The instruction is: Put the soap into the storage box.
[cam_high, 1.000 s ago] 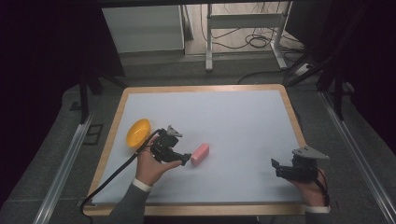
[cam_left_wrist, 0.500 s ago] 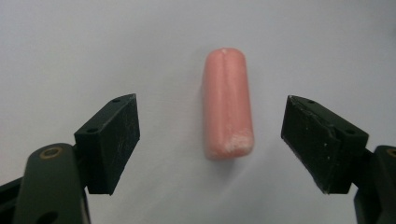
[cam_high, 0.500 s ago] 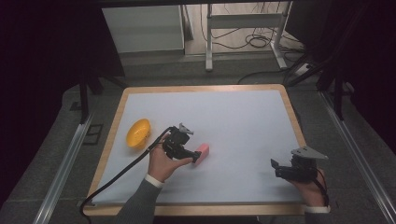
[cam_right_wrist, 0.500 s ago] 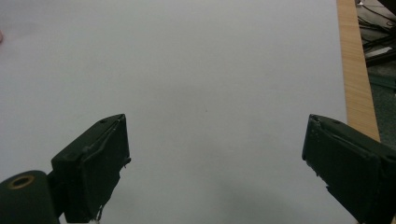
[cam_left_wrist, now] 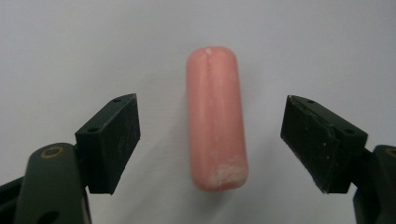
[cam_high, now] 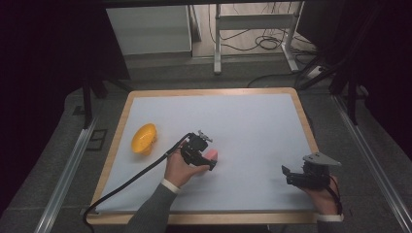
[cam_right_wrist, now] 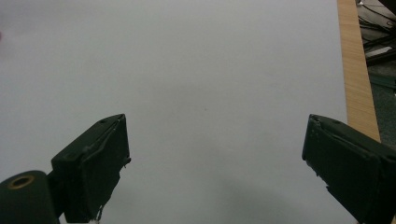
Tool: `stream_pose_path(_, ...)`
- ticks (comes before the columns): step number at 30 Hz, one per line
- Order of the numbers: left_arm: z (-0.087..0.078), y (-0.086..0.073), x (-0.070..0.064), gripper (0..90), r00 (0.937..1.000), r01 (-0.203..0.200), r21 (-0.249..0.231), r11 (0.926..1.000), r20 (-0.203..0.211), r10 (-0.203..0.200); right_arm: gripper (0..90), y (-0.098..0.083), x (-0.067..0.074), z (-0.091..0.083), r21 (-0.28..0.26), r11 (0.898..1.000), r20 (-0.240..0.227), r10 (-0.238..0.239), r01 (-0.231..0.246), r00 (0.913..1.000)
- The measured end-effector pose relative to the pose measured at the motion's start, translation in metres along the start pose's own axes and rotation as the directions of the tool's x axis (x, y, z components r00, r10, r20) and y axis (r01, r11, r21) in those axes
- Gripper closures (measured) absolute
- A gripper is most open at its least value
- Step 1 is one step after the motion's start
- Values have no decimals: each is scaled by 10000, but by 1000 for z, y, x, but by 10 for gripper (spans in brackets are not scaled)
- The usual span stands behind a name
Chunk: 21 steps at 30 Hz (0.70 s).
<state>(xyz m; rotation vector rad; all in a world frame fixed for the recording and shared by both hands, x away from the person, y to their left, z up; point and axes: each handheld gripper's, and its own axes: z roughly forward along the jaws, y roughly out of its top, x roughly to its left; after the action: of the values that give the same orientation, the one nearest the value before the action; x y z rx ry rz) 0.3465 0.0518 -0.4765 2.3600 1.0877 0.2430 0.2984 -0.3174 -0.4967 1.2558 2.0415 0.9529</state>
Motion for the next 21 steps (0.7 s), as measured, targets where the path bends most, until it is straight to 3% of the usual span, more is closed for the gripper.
stream_pose_path(4, 12, -1, 0, 228, 9998, -22, 334, 9994, -199, 29, 72, -1, 0, 0, 30, 10000, -1, -1, 1, 10000)
stream_pose_path(10, 18, -3, -2, 302, 9997, -142, 565, 9983, -176, 153, 72, -2, -1, 1, 73, 10000, 22, -20, 20, 10000)
stream_pose_path(18, 24, -9, 4, 379, 9996, 278, 576, 9980, 28, -281, 72, -2, 0, 1, 66, 10000, 42, -61, 61, 10000)
stream_pose_path(21, 26, -11, 6, 453, 9994, 333, 597, 9977, 105, -340, 71, -2, 0, 1, 89, 10000, 35, -41, 40, 10000)
